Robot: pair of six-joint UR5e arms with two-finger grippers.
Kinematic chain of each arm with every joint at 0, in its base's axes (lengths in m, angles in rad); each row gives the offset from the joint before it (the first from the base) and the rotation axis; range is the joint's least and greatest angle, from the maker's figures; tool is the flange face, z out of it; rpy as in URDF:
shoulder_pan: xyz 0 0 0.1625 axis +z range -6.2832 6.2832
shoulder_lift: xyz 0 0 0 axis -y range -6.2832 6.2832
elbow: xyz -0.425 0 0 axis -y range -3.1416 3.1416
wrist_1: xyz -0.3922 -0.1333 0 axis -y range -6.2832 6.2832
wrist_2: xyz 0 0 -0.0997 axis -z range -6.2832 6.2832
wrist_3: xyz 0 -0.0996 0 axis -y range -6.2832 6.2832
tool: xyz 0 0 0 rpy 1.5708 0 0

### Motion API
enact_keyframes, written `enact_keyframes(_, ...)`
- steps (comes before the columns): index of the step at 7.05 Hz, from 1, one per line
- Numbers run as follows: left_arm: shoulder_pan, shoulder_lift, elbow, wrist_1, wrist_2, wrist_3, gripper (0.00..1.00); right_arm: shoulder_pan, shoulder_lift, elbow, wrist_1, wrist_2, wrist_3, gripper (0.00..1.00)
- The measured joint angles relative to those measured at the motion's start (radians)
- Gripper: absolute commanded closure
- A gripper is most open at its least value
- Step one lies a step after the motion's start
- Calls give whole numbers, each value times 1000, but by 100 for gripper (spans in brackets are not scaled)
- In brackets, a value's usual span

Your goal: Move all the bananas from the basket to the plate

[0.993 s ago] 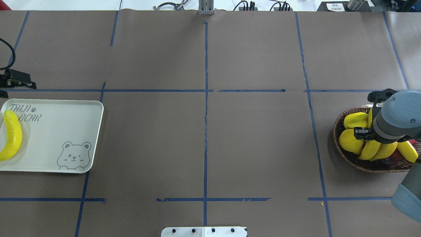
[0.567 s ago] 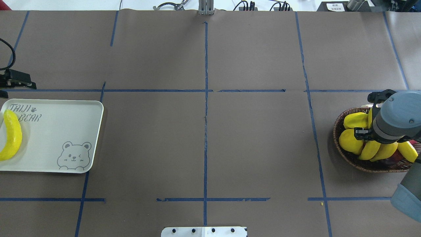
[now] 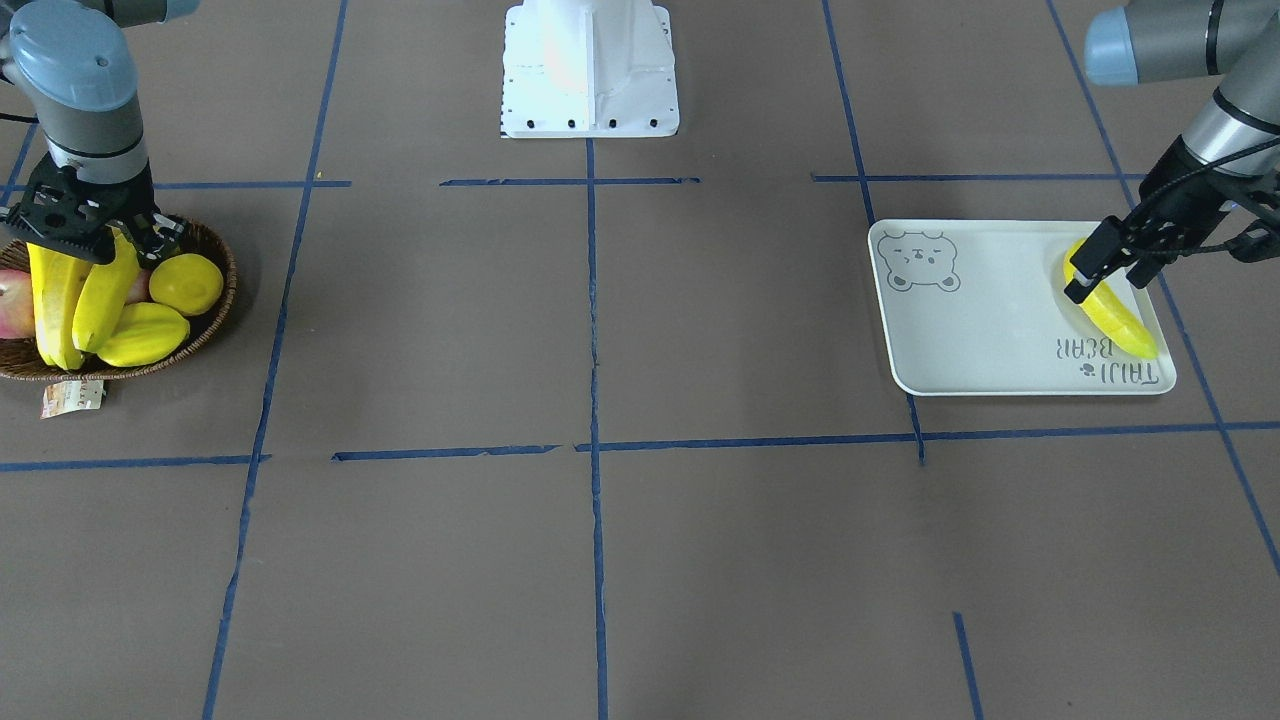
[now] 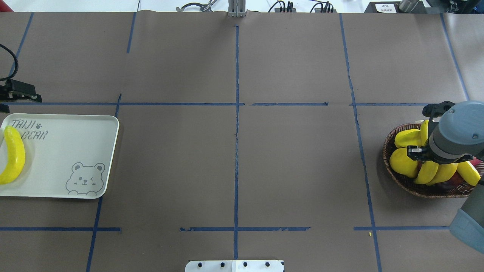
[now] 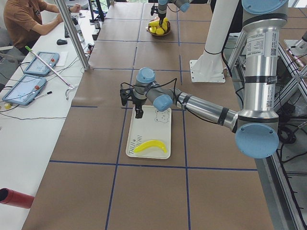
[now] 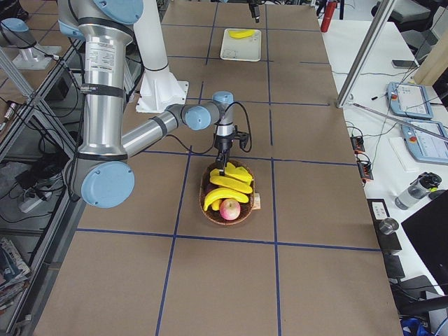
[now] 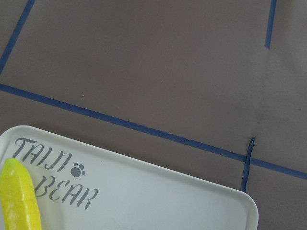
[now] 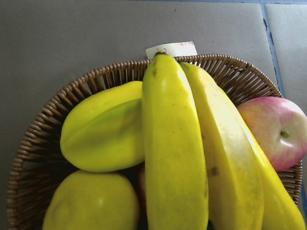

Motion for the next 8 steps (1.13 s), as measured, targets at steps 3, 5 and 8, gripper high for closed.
enact_keyframes(3,0,-3,7,-1,0,0,0,51,73,111,-239,18,-74,99)
enact_keyframes(5,0,-15,9,-1,-1,-1,0,71,216,156,-377,51,-86,100)
enact_keyframes(8,56,-95,4,-9,4,-3,0,72,469,167,-410,176,-73,100)
